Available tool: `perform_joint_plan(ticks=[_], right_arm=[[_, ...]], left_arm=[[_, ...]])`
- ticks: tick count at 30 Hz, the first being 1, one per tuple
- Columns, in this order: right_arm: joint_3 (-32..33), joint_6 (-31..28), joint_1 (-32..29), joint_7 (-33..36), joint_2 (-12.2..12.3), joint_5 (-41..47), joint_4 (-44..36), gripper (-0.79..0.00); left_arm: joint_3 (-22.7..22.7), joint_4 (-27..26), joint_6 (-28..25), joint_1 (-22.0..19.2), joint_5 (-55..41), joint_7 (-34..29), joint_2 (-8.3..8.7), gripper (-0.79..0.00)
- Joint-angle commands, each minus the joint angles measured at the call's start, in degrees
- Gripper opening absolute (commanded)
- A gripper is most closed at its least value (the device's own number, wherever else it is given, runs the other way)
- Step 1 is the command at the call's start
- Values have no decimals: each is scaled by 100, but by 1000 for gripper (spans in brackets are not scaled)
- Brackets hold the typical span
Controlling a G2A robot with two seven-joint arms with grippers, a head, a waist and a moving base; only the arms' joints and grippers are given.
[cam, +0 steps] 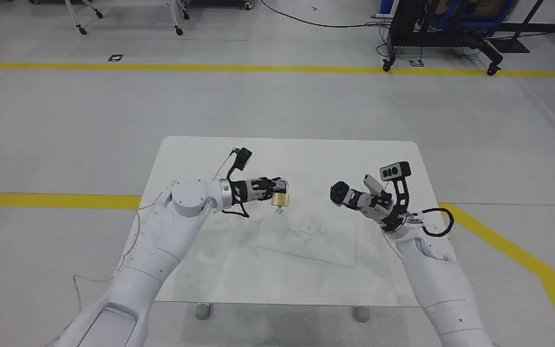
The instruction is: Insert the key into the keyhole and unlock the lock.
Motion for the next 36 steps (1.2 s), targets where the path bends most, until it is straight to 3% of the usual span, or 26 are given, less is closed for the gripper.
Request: perform_joint_plan(ticks=[1,10,14,19,23,26,27,31,36], right_arm=[[-44,6,48,38,-4,17,73,0],[-44,6,48,38,-4,17,73,0],[-44,6,48,38,-4,17,73,0],[-44,6,48,38,-4,17,73,0],[-44,6,48,38,-4,17,73,0],[-44,6,48,38,-4,17,73,0],[-44,6,48,38,-4,17,73,0],[-44,6,48,38,-4,17,73,0],[-25,9,44,-114,-3,-38,57,0]], left_arm=[[103,-142,166,65,412,-86,29,-785],[603,-294,662,73,1340,-152,3,-785],[905,-196,788,-5,1540,-97,-84,-640],[1157,12,849,-140,1671,47,-191,-594],[1127,112,762,-226,1496,50,-227,-422],[987,141,624,-267,1248,-60,-213,-62],[931,142,576,-271,1153,-111,-204,-6],[731,71,402,-267,1068,-85,-150,0],[288,-342,-102,-37,1341,649,-1,0]])
